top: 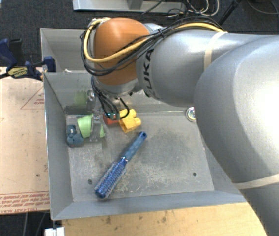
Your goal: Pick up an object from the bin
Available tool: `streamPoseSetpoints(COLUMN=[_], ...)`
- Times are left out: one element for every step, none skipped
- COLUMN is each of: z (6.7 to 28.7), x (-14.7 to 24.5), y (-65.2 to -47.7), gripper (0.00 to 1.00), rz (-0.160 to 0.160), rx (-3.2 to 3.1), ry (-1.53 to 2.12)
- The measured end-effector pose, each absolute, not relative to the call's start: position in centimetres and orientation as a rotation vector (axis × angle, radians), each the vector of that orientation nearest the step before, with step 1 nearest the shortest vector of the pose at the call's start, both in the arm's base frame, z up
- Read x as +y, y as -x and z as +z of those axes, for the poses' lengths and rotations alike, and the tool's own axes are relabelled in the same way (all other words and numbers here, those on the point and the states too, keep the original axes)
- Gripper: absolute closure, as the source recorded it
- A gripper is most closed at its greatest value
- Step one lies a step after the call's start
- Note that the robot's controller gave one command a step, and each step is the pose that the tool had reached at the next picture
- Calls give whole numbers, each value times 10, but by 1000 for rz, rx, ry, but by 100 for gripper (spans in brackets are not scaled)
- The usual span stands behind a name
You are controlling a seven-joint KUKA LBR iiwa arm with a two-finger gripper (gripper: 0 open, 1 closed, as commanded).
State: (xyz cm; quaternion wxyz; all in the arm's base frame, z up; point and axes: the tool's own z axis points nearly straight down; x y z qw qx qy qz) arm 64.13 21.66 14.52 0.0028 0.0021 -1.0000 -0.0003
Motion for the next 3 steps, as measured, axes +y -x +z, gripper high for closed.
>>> streamPoseSetpoints(z=[65, 70, 222], x=[220, 219, 205], y=[-653, -656, -625], gripper=[0, 100, 100], rz=[0, -3, -6], rx=[-3134, -3142, -3152], ry=[-52, -49, -16])
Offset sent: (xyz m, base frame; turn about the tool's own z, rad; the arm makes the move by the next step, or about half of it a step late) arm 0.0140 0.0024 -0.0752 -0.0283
